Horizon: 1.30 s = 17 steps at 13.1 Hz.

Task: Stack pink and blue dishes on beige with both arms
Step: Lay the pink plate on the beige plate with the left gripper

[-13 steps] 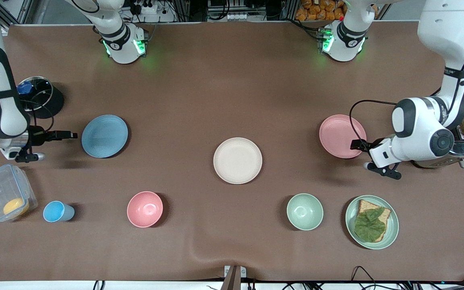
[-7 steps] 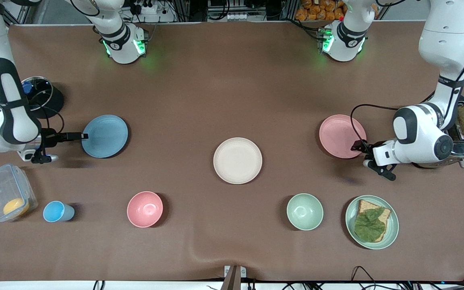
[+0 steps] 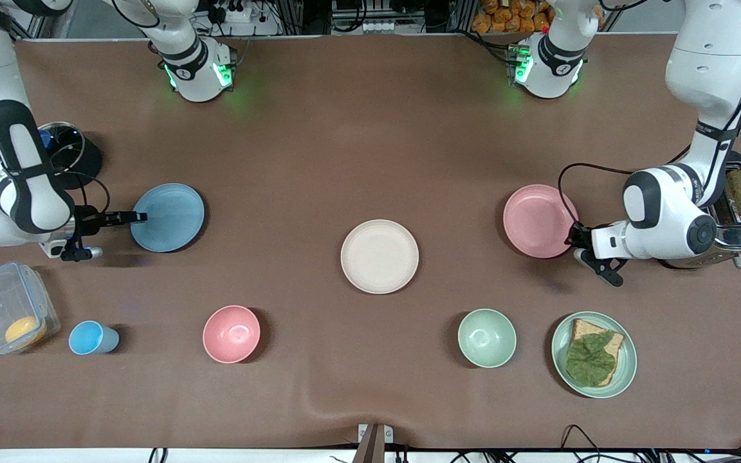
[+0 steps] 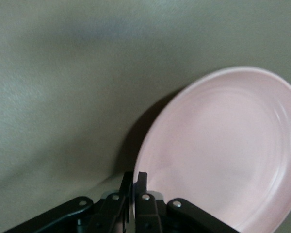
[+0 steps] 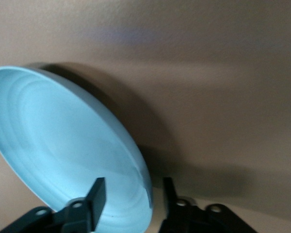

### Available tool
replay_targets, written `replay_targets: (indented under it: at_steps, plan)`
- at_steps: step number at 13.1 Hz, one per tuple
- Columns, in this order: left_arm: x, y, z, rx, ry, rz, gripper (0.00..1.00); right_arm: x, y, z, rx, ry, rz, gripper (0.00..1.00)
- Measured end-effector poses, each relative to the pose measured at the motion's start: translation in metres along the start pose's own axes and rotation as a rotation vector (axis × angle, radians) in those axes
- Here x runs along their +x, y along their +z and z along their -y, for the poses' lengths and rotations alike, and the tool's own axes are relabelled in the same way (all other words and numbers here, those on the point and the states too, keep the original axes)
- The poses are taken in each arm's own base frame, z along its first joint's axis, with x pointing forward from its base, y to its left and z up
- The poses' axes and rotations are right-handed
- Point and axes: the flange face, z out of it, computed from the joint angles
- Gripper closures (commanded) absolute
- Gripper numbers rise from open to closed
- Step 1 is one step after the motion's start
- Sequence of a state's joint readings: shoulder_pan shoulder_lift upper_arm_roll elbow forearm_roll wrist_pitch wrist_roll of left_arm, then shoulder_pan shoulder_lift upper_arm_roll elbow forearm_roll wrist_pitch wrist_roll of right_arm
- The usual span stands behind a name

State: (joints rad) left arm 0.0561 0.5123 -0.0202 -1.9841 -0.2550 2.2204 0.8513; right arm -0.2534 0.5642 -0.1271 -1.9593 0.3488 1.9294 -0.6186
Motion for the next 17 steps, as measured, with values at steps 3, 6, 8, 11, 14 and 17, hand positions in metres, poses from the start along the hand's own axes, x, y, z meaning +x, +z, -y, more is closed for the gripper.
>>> replay_targets:
  at_steps: [3, 6, 8, 11, 14, 17]
  plan:
    - [0.021, -0.023, -0.008, 0.012, 0.030, -0.028, 1.00, 0.001, 0.006, 0.006, 0.030, -0.004, 0.014, 1.00]
    - [0.062, -0.072, -0.038, -0.029, -0.051, -0.020, 1.00, 0.004, 0.006, 0.015, 0.048, -0.022, 0.034, 1.00]
    - [0.104, -0.103, -0.079, -0.015, -0.130, -0.041, 1.00, 0.008, -0.006, 0.023, 0.063, -0.040, 0.049, 1.00]
    - [0.161, -0.101, -0.171, 0.005, -0.257, -0.037, 1.00, 0.016, -0.032, 0.035, 0.072, -0.069, 0.053, 1.00]
    - [0.203, -0.071, -0.231, 0.012, -0.359, -0.023, 1.00, 0.026, -0.060, 0.060, 0.070, -0.088, 0.071, 1.00]
    - [0.237, -0.038, -0.266, 0.023, -0.407, -0.082, 1.00, 0.038, -0.081, 0.089, 0.043, -0.085, 0.079, 1.00]
